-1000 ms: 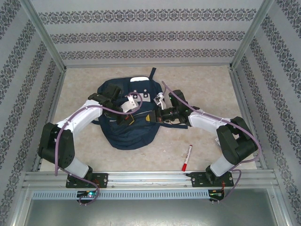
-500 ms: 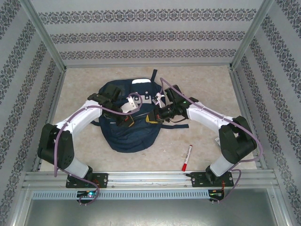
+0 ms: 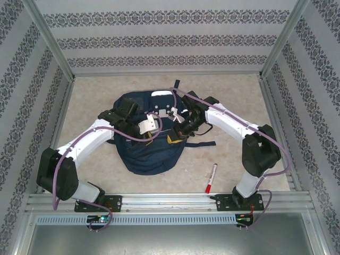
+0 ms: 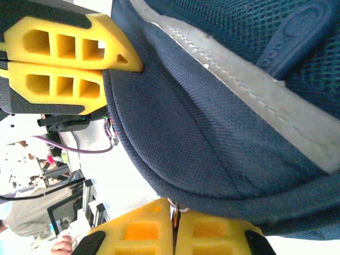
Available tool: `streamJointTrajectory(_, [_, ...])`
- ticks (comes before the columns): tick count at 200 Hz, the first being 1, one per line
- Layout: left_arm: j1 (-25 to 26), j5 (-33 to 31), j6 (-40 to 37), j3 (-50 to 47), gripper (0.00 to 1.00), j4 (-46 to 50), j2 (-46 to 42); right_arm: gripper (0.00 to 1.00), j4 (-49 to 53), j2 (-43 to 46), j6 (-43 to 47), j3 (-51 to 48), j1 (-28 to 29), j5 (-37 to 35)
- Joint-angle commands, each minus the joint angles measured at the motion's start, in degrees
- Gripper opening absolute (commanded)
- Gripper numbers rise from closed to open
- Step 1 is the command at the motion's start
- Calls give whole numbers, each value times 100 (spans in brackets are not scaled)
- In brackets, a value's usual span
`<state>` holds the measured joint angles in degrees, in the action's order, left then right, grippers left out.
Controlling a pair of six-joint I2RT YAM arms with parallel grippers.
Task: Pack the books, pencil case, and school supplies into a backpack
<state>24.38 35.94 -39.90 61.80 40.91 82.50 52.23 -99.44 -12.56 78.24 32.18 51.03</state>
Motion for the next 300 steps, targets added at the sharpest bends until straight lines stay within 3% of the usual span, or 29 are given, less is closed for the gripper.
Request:
streamJointTrajectory(1, [86, 501, 369, -28, 0, -749, -3, 6, -596, 50, -739, -165, 277, 541])
streamJointTrajectory(26, [283, 504, 486, -106, 0, -867, 68, 8, -2631, 258, -2508, -773, 560, 370])
streamJointTrajectory(35, [319, 518, 566, -159, 0, -945, 72, 13, -3372, 318, -3057, -970, 691, 314])
streamJointTrajectory(61, [319, 596, 678, -268, 0, -1171, 49, 24, -4135, 387, -3722, -1326, 820, -191])
streamJointTrajectory(84, [289, 459, 693, -298, 1, -1234, -2, 33, -3920, 644, -3405, -1608, 647, -557])
streamJointTrajectory(101, [220, 488, 707, -351, 9, -1301, -13, 43, -3037, 1064, -3065, -1760, 444, -1557])
streamJointTrajectory(119, [165, 493, 742, -339, 10, -1288, 12, 49, -2746, 1626, -2867, -2122, 305, -2388])
streamJointTrajectory(148, [148, 593, 878, -413, 12, -1418, -9, 50, -2659, 2215, -2618, -2414, 212, -2466])
streamJointTrajectory(168, [147, 711, 977, -467, 17, -1515, -48, 49, -2897, 2431, -1292, -2503, 175, -2056])
streamJointTrajectory(195, [154, 649, 1368, -517, 22, -1475, -284, 51, -2755, 2505, 2280, -2412, 117, -1674])
streamJointTrajectory(217, [149, 513, 2125, -640, 47, -1392, -680, 53, -2691, 2652, 5188, -2556, 53, -1297])
streamJointTrajectory(226, [147, 201, 2803, -679, 51, -1377, -858, 55, -2864, 2643, 6235, -2695, 51, -1175])
streamJointTrajectory(243, [151, -263, 4117, -687, 50, -1073, -1110, 55, -3411, 2374, 6911, -2741, 38, -1274])
streamJointTrajectory(279, [372, -275, 6583, -1053, 43, -795, -1529, 55, -3541, 1777, 7959, -2446, 101, -2007])
streamJointTrajectory(300, [783, -624, 7334, -1421, 42, -1139, -1943, 55, -3582, 1573, 8058, -2304, 95, -2178])
